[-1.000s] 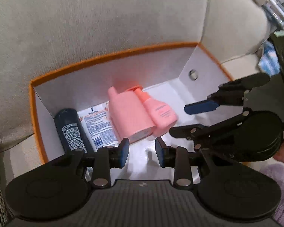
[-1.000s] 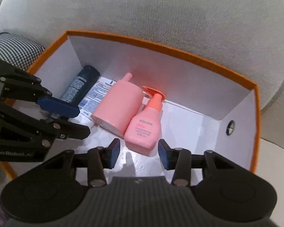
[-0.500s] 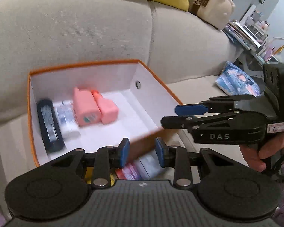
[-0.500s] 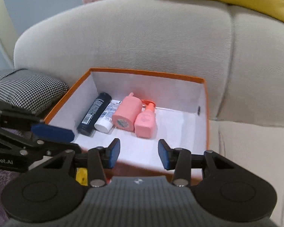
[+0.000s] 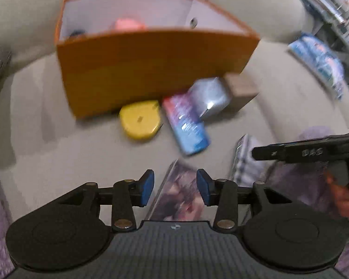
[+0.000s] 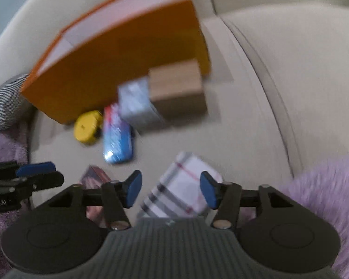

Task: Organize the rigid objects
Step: 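Move the right tool toward the plaid pouch while the left approaches the picture card box, then close the right tool on the plaid pouch while the left grasps the PHOTO CARD box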

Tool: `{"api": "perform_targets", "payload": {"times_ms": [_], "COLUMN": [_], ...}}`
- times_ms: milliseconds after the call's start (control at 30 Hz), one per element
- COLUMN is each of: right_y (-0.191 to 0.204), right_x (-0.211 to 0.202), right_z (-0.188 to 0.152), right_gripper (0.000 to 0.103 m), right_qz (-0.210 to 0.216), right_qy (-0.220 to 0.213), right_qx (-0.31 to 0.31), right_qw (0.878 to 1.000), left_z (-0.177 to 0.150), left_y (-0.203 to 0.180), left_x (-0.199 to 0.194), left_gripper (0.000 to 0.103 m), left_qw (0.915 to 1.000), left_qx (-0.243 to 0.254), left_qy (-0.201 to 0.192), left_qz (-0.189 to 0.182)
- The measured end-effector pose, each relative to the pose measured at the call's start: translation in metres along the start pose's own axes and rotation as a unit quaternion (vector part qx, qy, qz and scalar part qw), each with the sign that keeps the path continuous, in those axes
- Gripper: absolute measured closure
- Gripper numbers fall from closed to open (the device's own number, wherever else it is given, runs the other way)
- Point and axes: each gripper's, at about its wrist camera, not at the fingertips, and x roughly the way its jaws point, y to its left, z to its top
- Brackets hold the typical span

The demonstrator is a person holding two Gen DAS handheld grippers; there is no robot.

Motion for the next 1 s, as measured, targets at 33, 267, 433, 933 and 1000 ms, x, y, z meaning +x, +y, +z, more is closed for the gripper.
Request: {"api": "perform_targets", "payload": {"times_ms": [33, 267, 433, 933, 1000], "right_y": [0.0, 0.005, 0.003, 0.009, 0.016], "right_x": [0.005, 0.023, 0.033, 0.004, -0.008], "right_z": [-0.002, -0.007, -0.007, -0.018, -0.019], "right_gripper": [0.045, 0.041, 0.031, 0.063, 0.072], "right_qz": [-0.006, -0.046, -0.033, -0.015, -0.007], "right_qy": [0.006, 0.047, 0.059, -0.031, -0.051], "right_qx": [-0.002, -0.025, -0.019, -0.053, -0.062], "right_qw": [1.0, 0.998, 0.998, 0.998, 0.997], "left_z": [-0.002, -0.013, -0.017, -0.018, -0.019], "left_y": [0.001, 0.003, 0.014, 0.024, 0.018], "left_x": [0.003, 0.019, 0.028, 0.043, 0.042], "left_gripper": [0.05, 0.045, 0.044, 0.041, 0.042], "left_qw": [1.0, 0.9997, 0.9989, 0.9946, 0.9958], "left_qx": [0.003, -0.001, -0.027, -0.062, -0.052], "left_qy": [0.004, 0.023, 0.036, 0.04, 0.038], "left_qz": [0.005, -0.004, -0.014, -0.073, -0.065]}}
